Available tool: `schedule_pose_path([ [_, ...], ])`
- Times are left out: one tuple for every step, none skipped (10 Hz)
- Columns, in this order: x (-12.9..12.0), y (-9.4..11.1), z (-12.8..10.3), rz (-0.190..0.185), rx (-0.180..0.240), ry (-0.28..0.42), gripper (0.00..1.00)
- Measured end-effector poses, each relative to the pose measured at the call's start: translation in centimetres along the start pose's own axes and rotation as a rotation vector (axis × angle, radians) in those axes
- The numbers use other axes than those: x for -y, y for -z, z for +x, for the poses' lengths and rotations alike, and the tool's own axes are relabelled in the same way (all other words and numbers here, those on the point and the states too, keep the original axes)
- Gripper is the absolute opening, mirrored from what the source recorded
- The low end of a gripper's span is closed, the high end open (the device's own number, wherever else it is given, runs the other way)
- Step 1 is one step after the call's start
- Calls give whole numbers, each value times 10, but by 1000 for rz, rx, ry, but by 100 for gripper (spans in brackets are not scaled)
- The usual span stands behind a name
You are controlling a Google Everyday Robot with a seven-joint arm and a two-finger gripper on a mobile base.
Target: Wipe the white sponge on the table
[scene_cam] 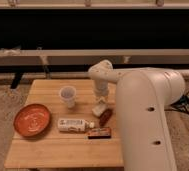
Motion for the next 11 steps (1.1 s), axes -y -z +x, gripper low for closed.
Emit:
schedule_pose_path([
  [6, 0, -6, 13, 8, -10, 0],
  [8, 2, -12, 21, 18, -15, 0],
  [7, 3, -18, 33, 29, -14, 1],
  [3, 3, -24, 43, 39, -5, 6],
  [-5, 3, -29, 47, 47, 7, 15],
  [-13, 3, -35, 49, 52, 22, 24],
  [-24, 2, -40, 47, 54, 47, 36],
  [-33, 1, -41, 42, 55, 72, 46],
  [-44, 0, -40, 35, 52, 97, 56],
  [-57, 1, -36, 13, 53, 121, 67],
  [-58, 2, -31, 8, 49, 134, 75],
])
